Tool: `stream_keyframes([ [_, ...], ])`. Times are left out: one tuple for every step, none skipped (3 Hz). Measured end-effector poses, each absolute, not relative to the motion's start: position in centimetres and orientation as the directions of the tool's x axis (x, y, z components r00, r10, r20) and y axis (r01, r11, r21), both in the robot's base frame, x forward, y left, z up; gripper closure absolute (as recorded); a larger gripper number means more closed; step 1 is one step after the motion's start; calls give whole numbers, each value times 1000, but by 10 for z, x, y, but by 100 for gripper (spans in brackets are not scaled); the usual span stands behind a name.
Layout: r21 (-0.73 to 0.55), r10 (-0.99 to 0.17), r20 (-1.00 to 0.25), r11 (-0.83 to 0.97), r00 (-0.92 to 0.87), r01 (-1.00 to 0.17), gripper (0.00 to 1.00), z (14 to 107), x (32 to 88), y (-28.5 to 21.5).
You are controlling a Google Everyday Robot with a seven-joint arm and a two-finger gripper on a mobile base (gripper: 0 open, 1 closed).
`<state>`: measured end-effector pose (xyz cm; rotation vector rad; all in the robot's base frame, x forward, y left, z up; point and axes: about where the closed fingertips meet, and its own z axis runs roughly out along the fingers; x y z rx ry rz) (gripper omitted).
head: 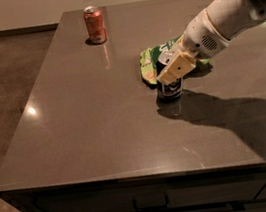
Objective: Move pepsi can near green rice chip bag
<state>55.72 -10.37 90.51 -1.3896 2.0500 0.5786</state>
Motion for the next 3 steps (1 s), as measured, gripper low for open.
stream_keyframes([
  [28, -677, -681, 357, -280, -934, 15, 905, 557, -102],
  [29, -678, -680, 354, -278, -935, 0, 904, 557, -100],
  [29, -678, -680, 354, -278, -935, 0, 904, 557, -100],
])
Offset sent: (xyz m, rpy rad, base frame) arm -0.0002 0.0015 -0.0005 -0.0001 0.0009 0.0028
